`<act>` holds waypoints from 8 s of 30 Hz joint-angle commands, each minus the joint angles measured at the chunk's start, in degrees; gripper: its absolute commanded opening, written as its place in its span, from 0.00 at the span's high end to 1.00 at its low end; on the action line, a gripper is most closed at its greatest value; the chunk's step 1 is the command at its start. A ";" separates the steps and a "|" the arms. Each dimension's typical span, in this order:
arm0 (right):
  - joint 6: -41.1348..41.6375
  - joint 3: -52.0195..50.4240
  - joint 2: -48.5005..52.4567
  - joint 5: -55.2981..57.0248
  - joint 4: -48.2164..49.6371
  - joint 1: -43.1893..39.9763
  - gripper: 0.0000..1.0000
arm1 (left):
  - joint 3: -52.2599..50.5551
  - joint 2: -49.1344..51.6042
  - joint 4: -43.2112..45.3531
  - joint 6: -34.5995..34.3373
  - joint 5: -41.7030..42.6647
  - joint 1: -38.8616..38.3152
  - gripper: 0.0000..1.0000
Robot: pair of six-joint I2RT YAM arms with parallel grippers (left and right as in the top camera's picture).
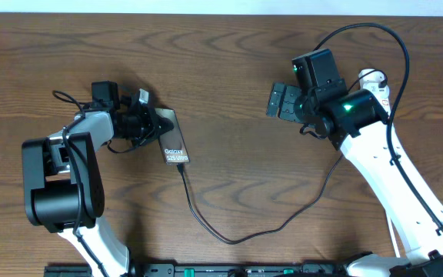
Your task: Plug charger to phone and switch on socket
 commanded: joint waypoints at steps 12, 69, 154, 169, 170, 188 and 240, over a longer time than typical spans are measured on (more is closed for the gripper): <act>-0.46 0.63 -0.50 0.92 -0.13 0.09 0.01 | 0.55 -0.17 -1.46 1.01 -4.85 -0.02 0.74; -0.48 0.57 -0.50 0.92 -0.76 0.07 0.01 | 6.36 -44.65 -23.32 3.08 -29.49 0.00 0.06; -52.92 22.21 40.96 -44.15 -7.34 -50.31 0.01 | 6.25 -44.61 -23.71 3.08 -29.49 0.00 0.05; -51.43 22.21 40.96 -37.11 -5.88 -49.35 0.01 | 6.25 -44.61 -23.71 3.08 -29.49 0.00 0.05; -51.43 22.21 40.96 -37.51 -5.60 -49.35 0.01 | 6.25 -44.61 -23.71 3.08 -29.49 0.00 0.05; -50.56 22.21 41.24 -38.95 -4.20 -48.35 0.01 | 6.25 -44.61 -23.71 3.10 -29.49 0.00 0.05; -39.01 50.29 17.51 -31.43 -36.11 -49.70 0.01 | 6.25 -44.61 -23.71 3.10 -29.49 0.00 0.06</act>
